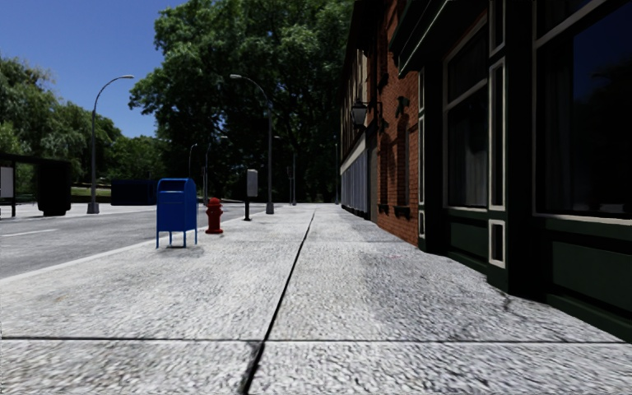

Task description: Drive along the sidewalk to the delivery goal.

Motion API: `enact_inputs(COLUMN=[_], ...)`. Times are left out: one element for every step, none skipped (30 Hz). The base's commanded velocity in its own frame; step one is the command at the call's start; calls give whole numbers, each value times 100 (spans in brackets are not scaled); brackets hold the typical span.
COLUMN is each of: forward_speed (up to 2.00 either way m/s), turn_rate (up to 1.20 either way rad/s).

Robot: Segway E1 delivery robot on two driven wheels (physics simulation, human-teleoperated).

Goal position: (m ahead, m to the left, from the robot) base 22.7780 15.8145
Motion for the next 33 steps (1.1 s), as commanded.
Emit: enact_inputs(forward_speed=[200,200,200,200,200,200,200,200,200,200,200,200,200,200,200,200,200,200,200,200,200,200,200,200,200,200,200,200,200,200,200,200,200], turn_rate=[0,0,0,0,0,0,0,0,0,0,0,0,0,0,0,0,0,0,0,0,0,0,0,0,0,0,0,0,0,0,0,0,0])
